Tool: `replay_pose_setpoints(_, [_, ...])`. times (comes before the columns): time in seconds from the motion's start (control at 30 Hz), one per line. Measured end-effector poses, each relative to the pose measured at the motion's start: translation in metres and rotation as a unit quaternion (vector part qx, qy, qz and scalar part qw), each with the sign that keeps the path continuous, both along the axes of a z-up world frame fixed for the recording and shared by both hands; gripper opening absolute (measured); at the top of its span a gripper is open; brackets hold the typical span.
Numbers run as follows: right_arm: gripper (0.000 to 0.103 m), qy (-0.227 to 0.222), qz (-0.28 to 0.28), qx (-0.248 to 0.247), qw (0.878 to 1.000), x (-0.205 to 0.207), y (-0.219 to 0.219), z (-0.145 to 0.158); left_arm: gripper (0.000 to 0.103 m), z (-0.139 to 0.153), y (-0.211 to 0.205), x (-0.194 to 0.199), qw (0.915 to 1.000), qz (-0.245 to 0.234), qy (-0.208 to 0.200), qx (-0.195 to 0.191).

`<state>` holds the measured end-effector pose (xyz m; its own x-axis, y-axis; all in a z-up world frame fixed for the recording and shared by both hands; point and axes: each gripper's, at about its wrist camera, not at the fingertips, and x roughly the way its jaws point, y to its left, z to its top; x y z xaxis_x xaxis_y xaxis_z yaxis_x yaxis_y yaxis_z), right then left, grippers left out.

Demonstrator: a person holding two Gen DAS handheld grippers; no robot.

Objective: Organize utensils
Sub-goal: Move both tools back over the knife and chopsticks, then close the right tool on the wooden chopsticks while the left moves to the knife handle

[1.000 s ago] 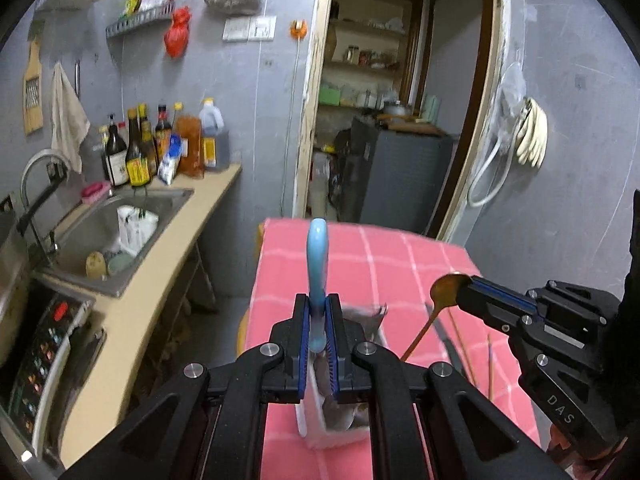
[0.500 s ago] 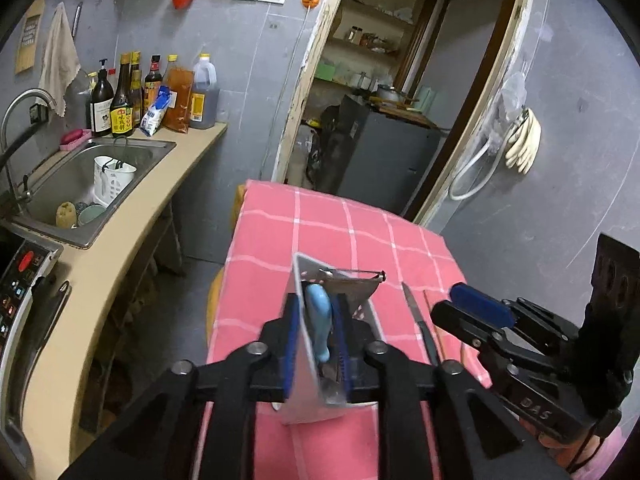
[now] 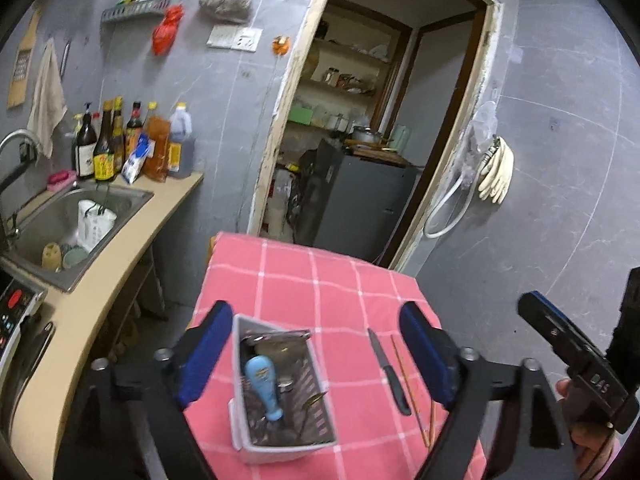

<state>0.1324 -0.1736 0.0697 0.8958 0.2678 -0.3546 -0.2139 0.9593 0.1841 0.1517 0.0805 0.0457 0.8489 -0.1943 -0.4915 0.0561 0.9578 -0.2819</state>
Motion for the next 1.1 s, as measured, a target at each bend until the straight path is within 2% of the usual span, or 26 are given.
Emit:
replay_pose_setpoints(0.1, [0.099, -0.009, -0.036, -0.008, 0.999, -0.007, -0.021, 0.003, 0.100, 0.001, -0.016, 0.003, 0.9999, -0.007, -0.013, 0.000])
replay_pose_setpoints(0.33, [0.101, 0.029, -0.087, -0.021, 0.996, -0.011, -0.064, -0.012, 0.101, -0.006, -0.051, 0.022, 0.9997, -0.026, 0.003, -0.005])
replay_pose_setpoints(0.57, [0.101, 0.126, -0.105, -0.020, 0.986, 0.000, -0.099, -0.062, 0.101, -0.025, -0.088, 0.042, 0.9980, -0.049, 0.038, 0.009])
replay_pose_setpoints(0.77, [0.100, 0.209, -0.077, -0.009, 0.975, 0.019, -0.110, -0.120, 0.101, -0.051, -0.118, 0.062, 0.9939, -0.065, 0.085, 0.026])
replay_pose_setpoints(0.83, [0.097, 0.233, -0.068, 0.005, 0.970, 0.026, -0.114, -0.138, 0.101, -0.061, -0.125, 0.070, 0.9917, -0.068, 0.104, 0.032])
replay_pose_setpoints(0.93, [0.085, 0.257, -0.060, 0.018, 0.964, 0.034, -0.118, -0.161, 0.101, -0.078, -0.133, 0.082, 0.9885, -0.070, 0.130, 0.034])
replay_pose_setpoints(1.03, [0.071, 0.277, -0.050, 0.036, 0.959, 0.046, -0.122, -0.182, 0.101, -0.095, -0.141, 0.094, 0.9844, -0.076, 0.155, 0.035])
replay_pose_setpoints(1.1, [0.058, 0.289, -0.041, 0.041, 0.956, 0.055, -0.122, -0.193, 0.101, -0.113, -0.147, 0.104, 0.9799, -0.081, 0.178, 0.038])
